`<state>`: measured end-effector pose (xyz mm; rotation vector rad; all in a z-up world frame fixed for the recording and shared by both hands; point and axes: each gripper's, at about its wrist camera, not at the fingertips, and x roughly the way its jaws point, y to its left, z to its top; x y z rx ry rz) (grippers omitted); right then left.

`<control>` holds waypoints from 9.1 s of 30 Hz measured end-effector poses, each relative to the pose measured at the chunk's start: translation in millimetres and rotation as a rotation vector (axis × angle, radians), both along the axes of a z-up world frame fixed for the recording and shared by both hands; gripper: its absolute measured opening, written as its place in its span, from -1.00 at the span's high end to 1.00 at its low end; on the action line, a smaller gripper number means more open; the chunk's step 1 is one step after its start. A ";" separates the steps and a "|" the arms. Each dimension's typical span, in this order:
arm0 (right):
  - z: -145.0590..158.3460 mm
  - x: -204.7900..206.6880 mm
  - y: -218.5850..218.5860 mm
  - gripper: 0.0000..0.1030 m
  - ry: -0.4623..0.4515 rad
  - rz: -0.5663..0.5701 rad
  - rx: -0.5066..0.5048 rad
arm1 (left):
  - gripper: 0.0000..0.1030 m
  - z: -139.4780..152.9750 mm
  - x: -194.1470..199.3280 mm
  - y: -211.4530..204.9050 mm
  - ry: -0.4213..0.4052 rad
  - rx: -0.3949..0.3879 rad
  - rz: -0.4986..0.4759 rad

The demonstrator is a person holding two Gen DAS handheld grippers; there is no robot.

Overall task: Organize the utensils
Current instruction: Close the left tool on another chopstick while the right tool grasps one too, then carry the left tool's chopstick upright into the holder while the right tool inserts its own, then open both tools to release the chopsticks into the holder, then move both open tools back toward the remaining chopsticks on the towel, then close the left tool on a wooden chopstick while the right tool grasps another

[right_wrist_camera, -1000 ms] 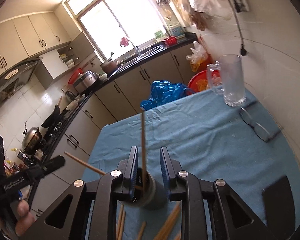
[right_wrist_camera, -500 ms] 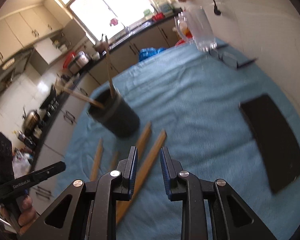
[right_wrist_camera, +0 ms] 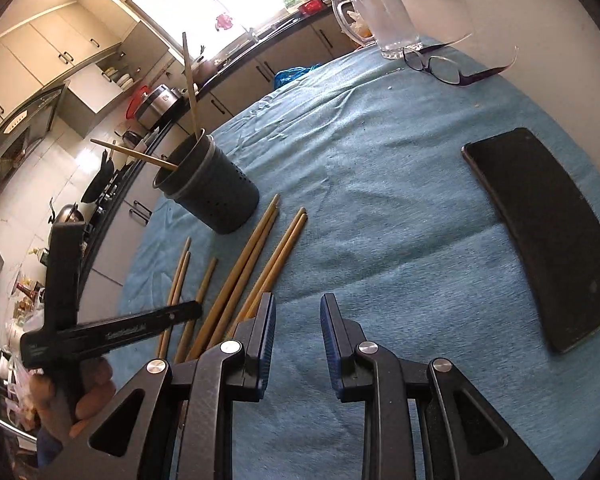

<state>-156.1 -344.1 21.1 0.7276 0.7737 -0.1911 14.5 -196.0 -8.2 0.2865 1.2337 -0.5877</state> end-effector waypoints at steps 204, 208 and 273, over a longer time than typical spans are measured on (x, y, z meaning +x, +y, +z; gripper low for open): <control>117.0 73.1 5.1 0.46 -0.178 -0.087 -0.158 | 0.40 182.4 19.9 64.4 -0.318 -0.422 -0.022; 92.3 54.4 12.4 0.46 -0.125 -0.068 -0.131 | 0.40 147.2 3.7 76.0 -0.267 -0.383 -0.030; 5.1 40.9 12.3 0.46 0.110 -0.015 0.014 | 0.85 -8.1 4.2 -4.0 0.063 -0.137 -0.087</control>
